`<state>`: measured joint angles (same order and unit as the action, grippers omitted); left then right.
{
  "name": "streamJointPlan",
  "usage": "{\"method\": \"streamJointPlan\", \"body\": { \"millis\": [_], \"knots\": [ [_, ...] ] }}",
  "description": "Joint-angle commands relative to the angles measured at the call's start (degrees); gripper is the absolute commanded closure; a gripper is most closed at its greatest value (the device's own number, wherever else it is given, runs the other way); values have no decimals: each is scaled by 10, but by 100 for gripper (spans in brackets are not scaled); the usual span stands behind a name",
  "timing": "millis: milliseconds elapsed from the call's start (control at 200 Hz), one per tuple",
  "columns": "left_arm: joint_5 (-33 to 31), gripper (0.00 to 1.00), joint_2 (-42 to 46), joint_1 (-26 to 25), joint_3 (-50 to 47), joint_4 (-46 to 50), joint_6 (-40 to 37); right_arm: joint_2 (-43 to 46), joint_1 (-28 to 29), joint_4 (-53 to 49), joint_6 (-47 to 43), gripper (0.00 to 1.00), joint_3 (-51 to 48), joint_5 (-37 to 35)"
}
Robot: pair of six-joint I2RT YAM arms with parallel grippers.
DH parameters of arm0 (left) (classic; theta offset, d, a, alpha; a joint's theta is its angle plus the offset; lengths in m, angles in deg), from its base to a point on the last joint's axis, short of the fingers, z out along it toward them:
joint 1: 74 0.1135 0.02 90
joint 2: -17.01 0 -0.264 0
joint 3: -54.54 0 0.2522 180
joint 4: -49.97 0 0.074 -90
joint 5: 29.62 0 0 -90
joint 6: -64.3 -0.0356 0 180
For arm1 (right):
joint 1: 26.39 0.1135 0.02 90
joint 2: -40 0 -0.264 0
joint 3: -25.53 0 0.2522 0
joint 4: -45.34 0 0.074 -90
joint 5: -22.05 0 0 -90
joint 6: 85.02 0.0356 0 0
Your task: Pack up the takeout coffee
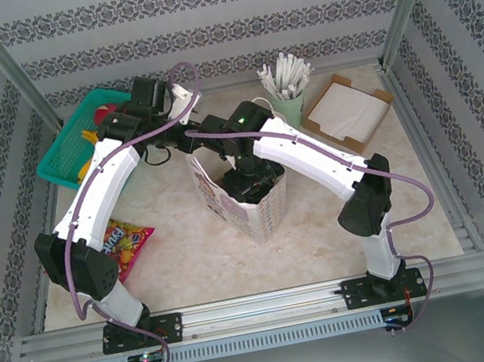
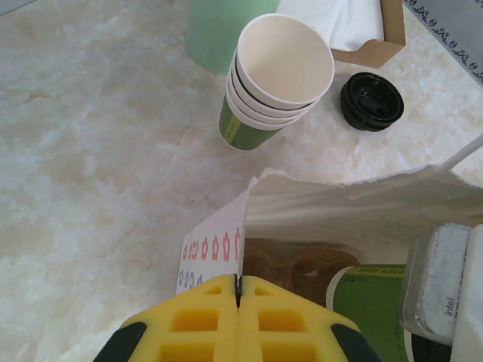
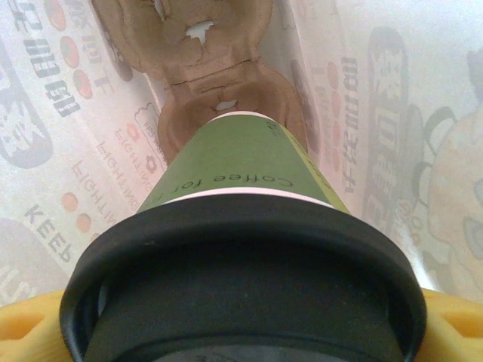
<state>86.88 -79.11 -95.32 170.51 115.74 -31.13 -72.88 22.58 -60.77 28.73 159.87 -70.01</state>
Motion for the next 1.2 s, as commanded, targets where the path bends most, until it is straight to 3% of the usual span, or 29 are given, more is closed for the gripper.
{"method": "streamJointPlan", "body": {
  "millis": [0, 1194],
  "knots": [
    [4, 100, 6, -2, 5, -10, 11, -4, -2, -50, -7, 31, -8, -18],
    [12, 100, 8, -2, -7, 0, 7, -8, -3, -12, -21, 31, -54, -13]
  ]
}}
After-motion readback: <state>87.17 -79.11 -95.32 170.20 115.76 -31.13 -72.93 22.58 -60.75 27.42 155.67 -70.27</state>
